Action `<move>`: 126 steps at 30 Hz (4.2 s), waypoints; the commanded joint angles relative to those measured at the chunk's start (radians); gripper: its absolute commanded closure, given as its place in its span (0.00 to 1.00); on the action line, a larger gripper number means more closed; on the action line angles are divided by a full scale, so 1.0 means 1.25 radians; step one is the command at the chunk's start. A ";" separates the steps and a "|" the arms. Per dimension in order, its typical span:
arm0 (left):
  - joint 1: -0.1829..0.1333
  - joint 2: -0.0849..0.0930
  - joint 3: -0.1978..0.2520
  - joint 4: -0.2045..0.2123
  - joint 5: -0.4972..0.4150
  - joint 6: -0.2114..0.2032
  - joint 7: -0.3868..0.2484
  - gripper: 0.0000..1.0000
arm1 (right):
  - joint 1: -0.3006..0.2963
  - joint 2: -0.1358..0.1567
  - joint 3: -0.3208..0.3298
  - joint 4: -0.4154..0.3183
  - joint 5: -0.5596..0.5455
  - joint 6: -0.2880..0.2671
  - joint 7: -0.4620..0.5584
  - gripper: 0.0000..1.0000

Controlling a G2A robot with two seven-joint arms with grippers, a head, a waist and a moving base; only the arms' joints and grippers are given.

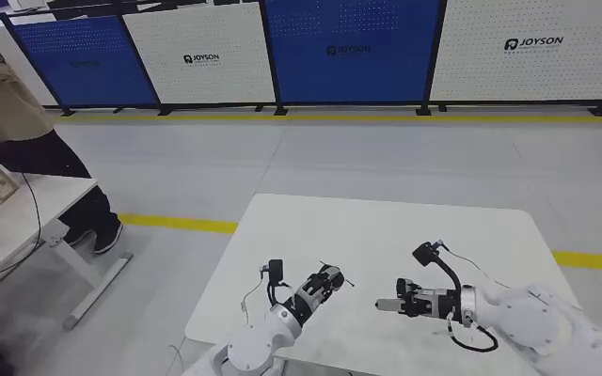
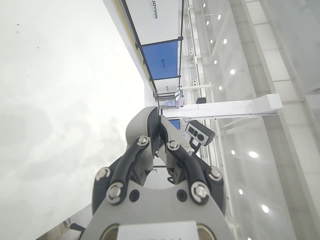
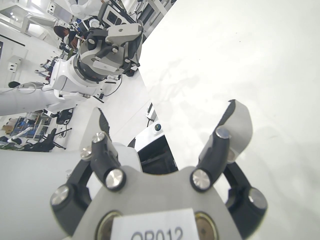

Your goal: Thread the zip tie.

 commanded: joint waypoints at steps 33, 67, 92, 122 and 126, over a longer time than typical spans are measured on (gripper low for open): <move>-0.032 -0.034 0.019 0.021 -0.127 -0.042 0.102 1.00 | -0.082 -0.121 0.098 0.140 0.274 -0.002 0.104 0.00; -0.043 -0.056 0.061 0.043 -0.054 -0.057 0.160 1.00 | -0.055 -0.182 0.083 0.179 0.290 0.026 0.079 0.00; -0.020 -0.066 0.043 0.025 -0.057 -0.046 0.096 1.00 | -0.079 -0.217 0.145 0.202 0.289 0.039 0.154 0.65; -0.007 -0.077 0.041 0.023 -0.041 -0.063 0.113 0.00 | -0.099 -0.242 0.197 0.222 0.273 0.054 0.203 1.00; -0.013 -0.078 0.044 0.037 -0.042 -0.078 0.085 0.00 | -0.107 -0.243 0.197 0.210 0.267 0.054 0.198 1.00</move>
